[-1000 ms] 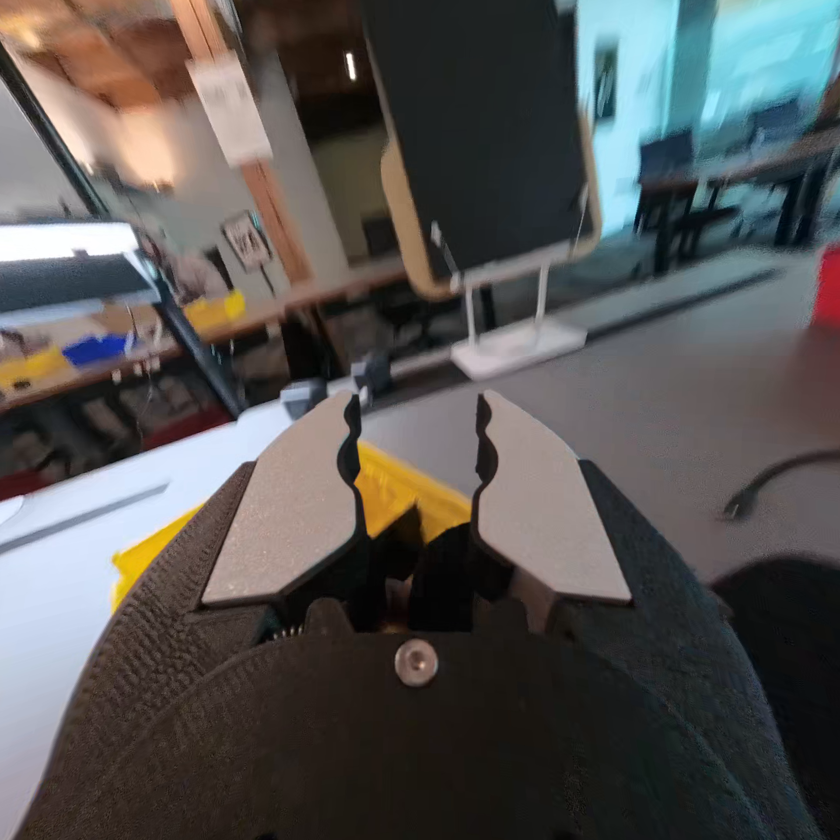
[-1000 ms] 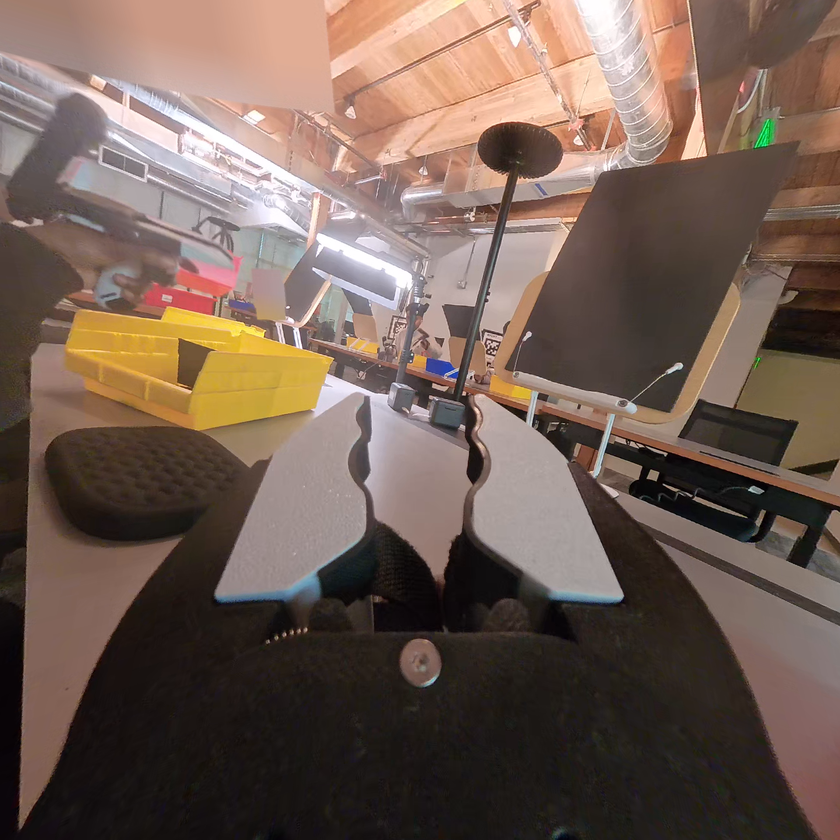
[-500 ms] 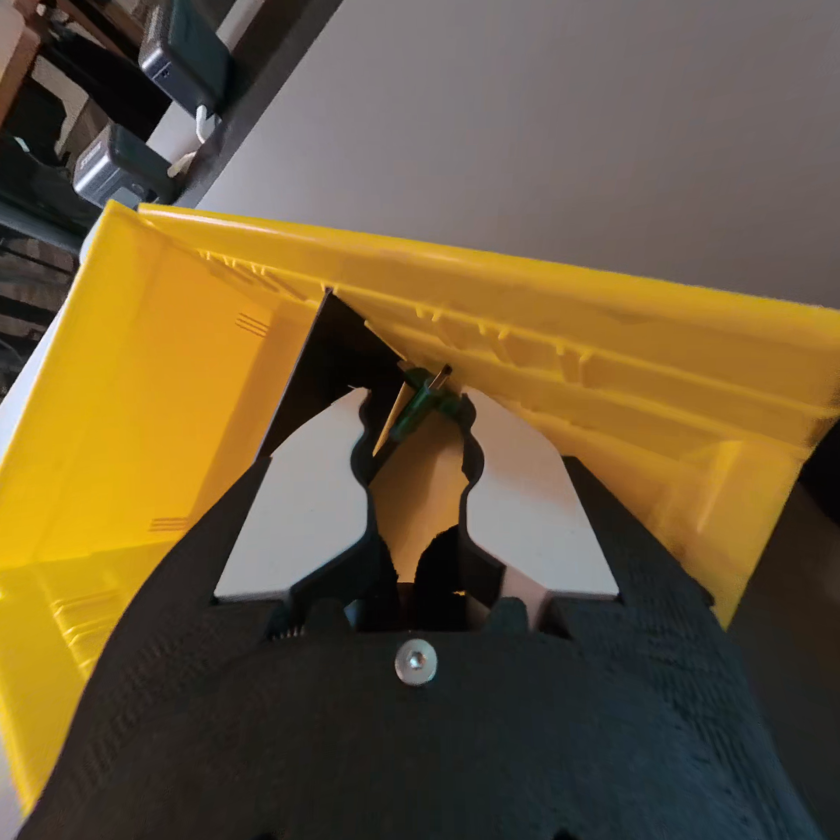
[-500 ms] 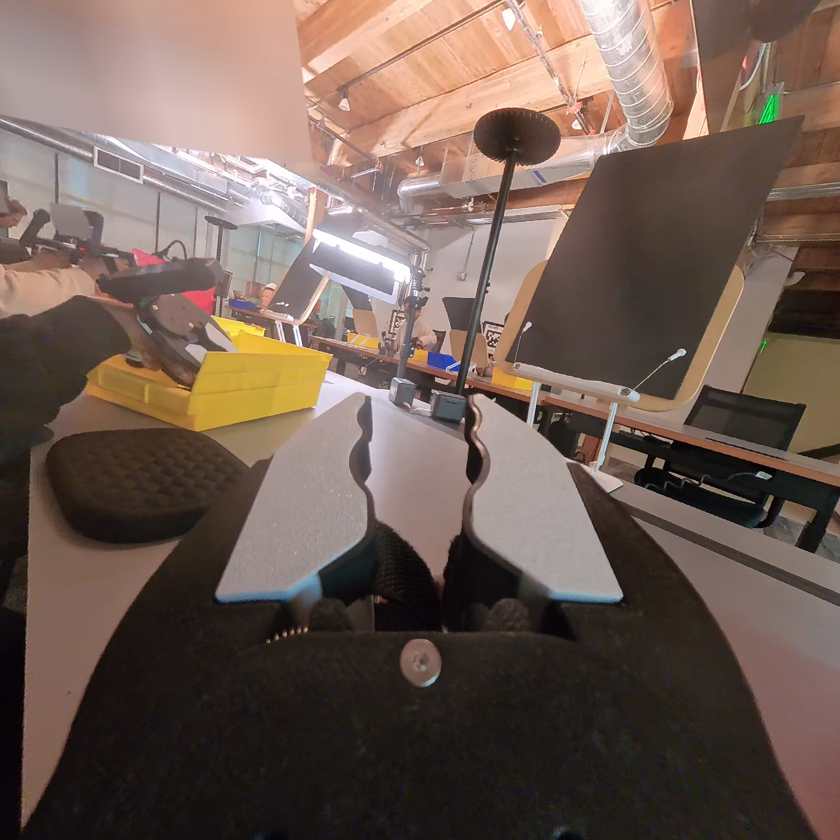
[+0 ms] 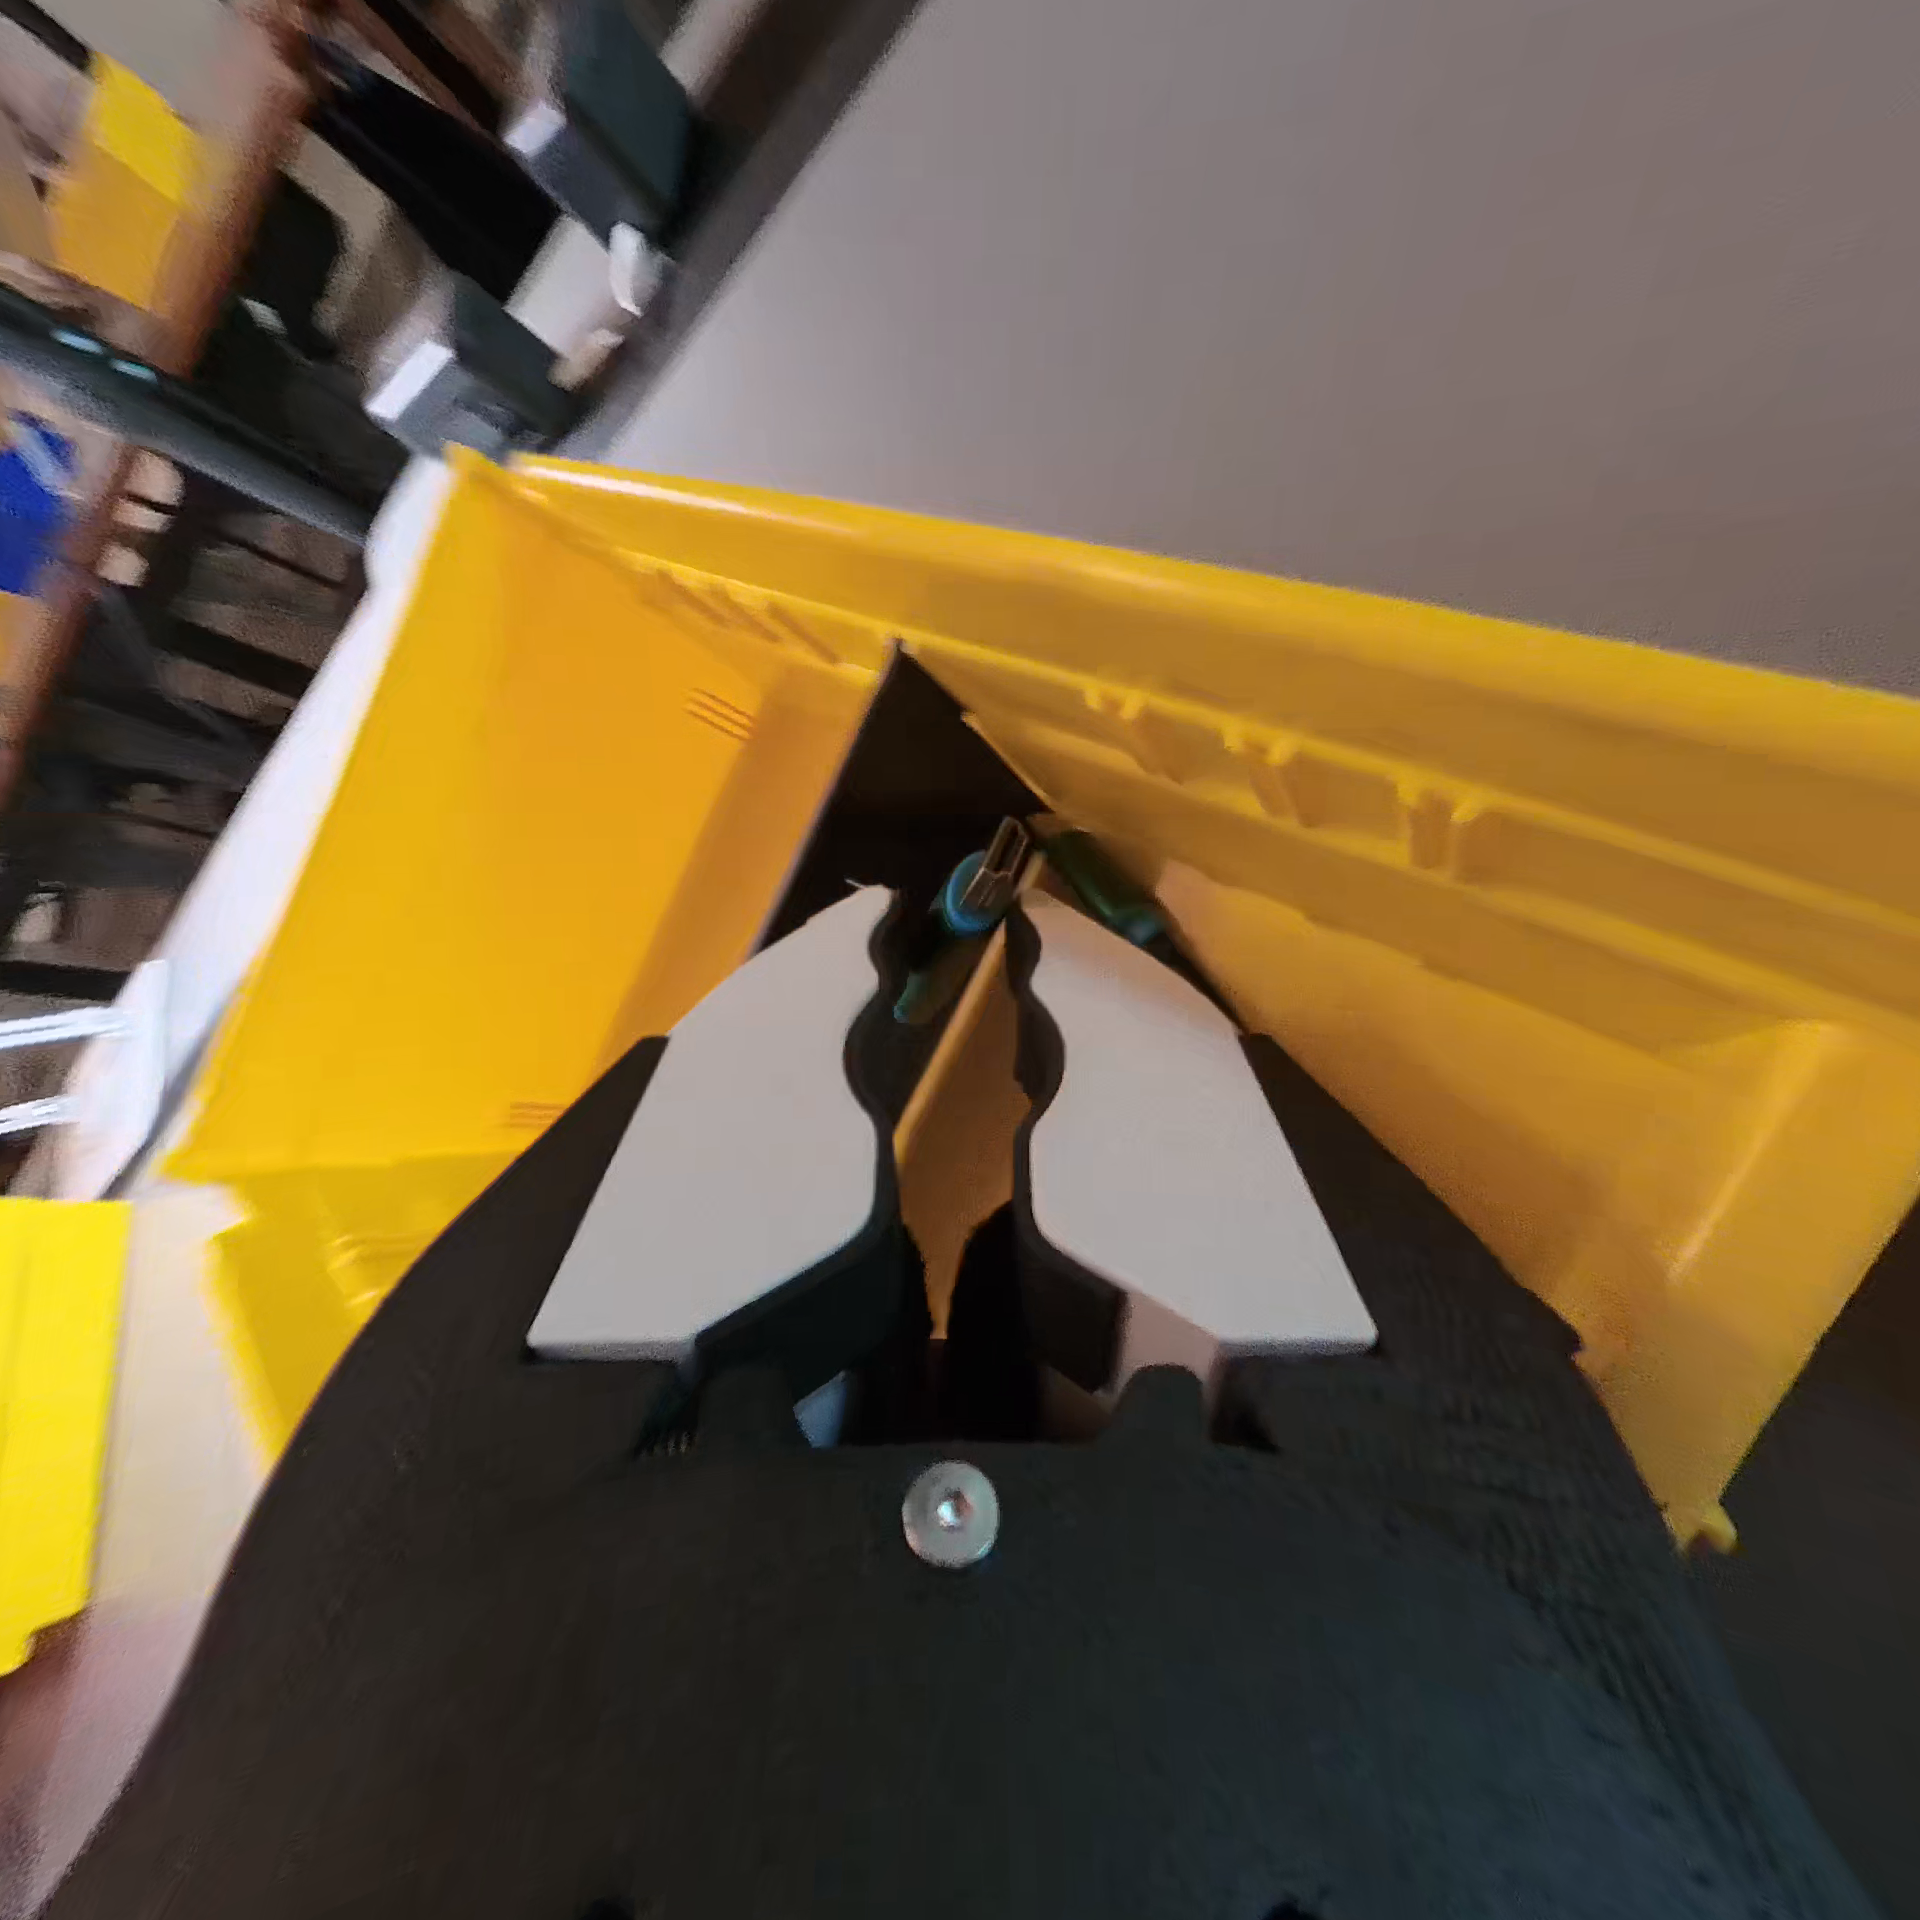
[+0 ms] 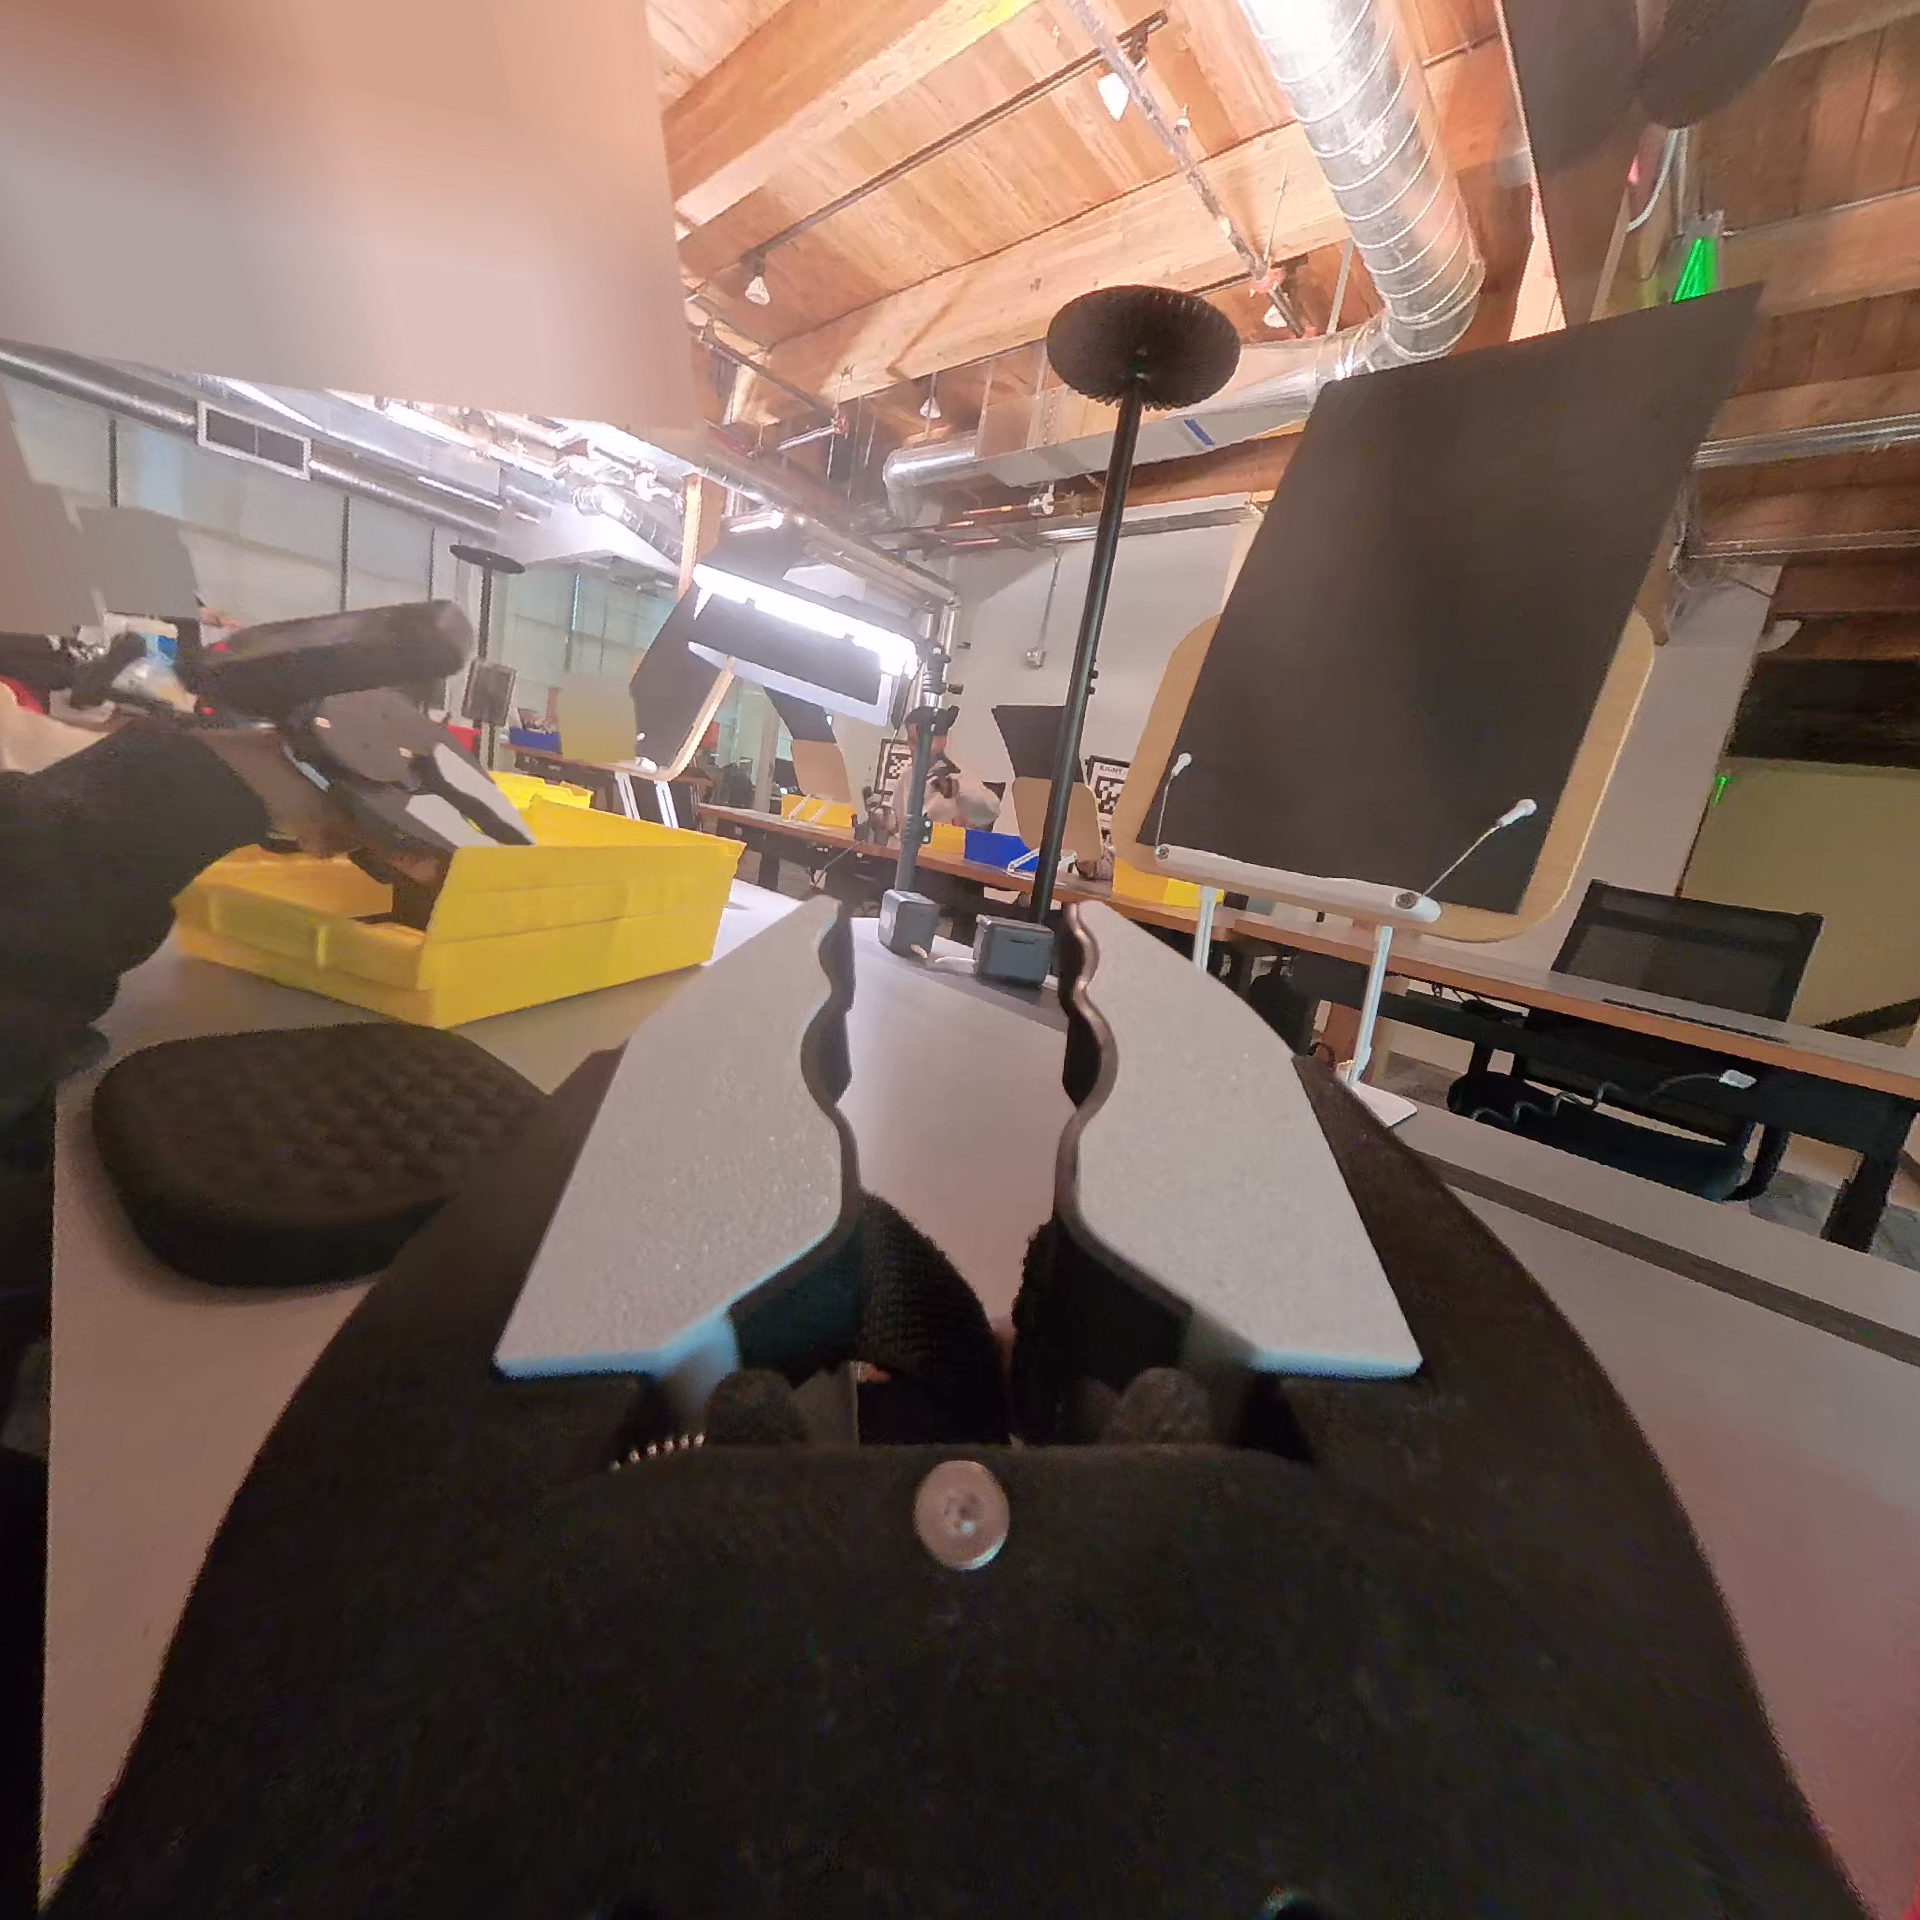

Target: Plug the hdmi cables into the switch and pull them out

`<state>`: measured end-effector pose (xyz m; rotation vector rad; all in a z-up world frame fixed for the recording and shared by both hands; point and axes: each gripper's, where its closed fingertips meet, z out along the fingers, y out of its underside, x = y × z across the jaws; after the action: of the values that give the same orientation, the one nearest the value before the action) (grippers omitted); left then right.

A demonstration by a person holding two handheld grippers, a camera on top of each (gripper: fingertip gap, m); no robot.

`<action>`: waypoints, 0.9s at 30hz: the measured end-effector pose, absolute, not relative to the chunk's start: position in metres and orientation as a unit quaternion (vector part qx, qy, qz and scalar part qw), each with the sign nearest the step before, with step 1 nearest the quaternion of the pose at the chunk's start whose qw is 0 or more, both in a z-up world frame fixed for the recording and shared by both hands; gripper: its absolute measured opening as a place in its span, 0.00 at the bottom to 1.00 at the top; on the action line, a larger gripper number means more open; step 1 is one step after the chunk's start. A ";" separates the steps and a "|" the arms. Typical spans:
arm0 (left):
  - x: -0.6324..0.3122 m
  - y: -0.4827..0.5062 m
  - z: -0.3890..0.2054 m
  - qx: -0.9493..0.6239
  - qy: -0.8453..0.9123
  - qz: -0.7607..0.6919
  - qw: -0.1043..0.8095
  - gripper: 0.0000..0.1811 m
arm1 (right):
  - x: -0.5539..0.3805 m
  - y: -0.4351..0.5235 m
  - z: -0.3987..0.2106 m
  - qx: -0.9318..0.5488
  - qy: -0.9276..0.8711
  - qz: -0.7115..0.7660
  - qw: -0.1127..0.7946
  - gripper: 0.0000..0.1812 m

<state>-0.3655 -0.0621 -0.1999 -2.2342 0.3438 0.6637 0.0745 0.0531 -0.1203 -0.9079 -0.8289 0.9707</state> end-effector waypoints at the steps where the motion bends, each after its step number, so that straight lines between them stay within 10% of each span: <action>1: -0.368 -0.066 -0.186 -0.864 0.127 0.285 0.396 0.09 | 0.076 0.054 -0.119 -0.409 -0.366 0.441 0.710 0.21; 19: -0.287 -0.192 0.071 -0.339 -0.044 0.491 0.801 0.06 | 0.090 0.068 -0.112 -0.421 -0.306 0.468 0.714 0.20; 27: -0.229 -0.195 0.087 -0.281 0.055 0.284 0.915 0.06 | 0.089 0.067 -0.112 -0.418 -0.310 0.467 0.715 0.20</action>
<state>-0.2288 -0.1952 0.0872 -0.5793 0.1133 0.5838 0.0892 0.0669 -0.1121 -0.9255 -0.6871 1.0338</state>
